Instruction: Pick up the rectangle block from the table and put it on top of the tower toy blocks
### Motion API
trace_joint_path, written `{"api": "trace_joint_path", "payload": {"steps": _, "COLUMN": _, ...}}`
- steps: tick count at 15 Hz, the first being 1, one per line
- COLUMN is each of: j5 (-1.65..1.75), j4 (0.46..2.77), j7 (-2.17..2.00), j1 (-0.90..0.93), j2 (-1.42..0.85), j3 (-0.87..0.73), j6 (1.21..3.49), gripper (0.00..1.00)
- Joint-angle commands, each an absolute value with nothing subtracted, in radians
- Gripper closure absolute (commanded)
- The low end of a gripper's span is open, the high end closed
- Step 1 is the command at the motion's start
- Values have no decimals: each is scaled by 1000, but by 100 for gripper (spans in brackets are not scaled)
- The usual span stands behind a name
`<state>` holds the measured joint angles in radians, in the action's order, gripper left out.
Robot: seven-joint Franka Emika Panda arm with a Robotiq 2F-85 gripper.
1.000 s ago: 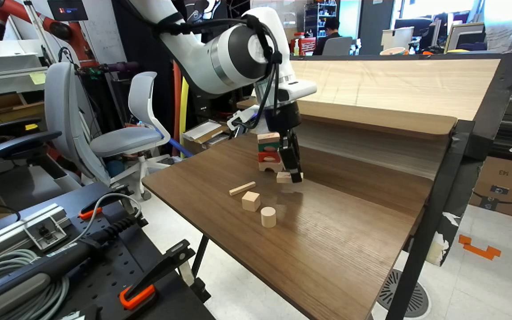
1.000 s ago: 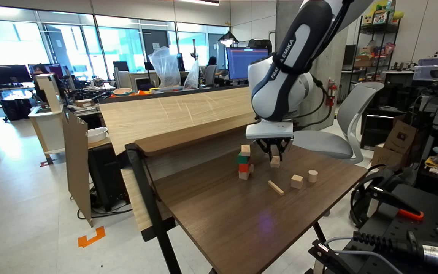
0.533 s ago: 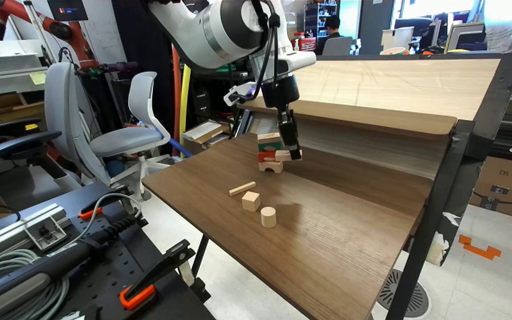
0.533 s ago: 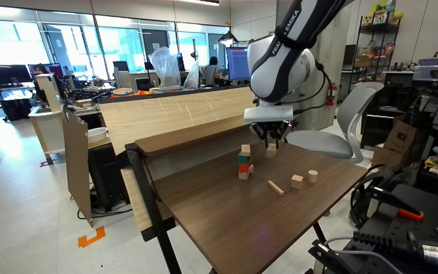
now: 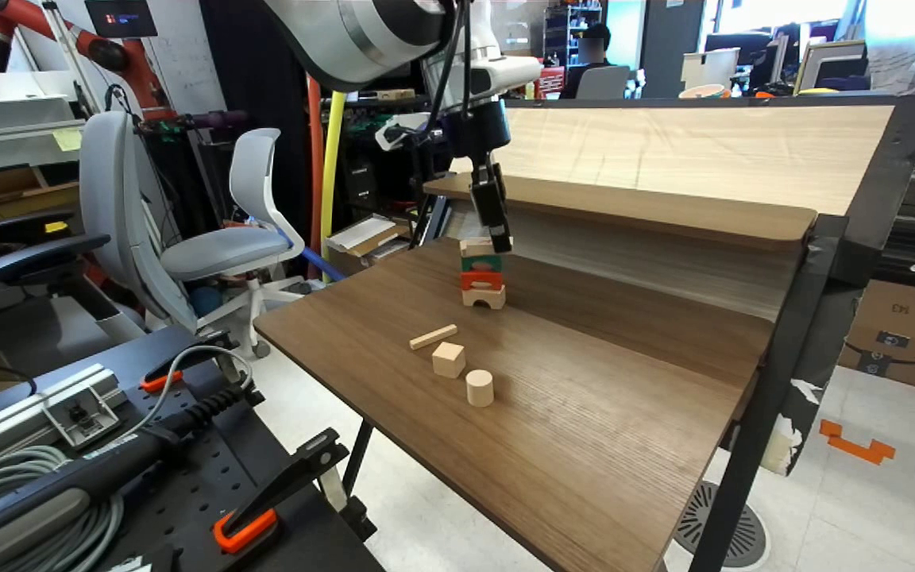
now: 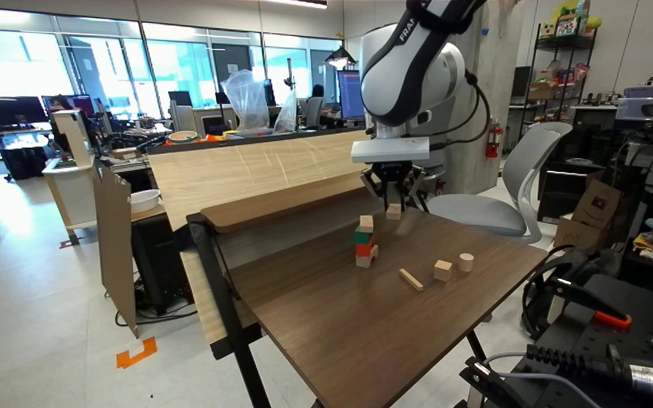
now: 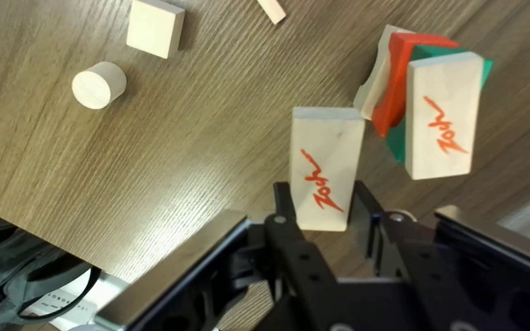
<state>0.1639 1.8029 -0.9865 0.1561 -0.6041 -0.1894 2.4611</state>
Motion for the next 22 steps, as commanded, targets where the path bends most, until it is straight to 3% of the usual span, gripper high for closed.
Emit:
{"api": "trace_joint_path", "payload": {"steps": 1, "j5": 147, "j4": 1822, "j7": -979, "j1": 161, "j2": -555, "j3": -168, "j6": 2422, "gripper": 91}}
{"api": "trace_joint_path", "payload": {"steps": 22, "j5": 165, "j4": 1641, "j7": -1094, "j1": 185, "j2": -656, "j3": -155, "j6": 2299, "gripper": 91}}
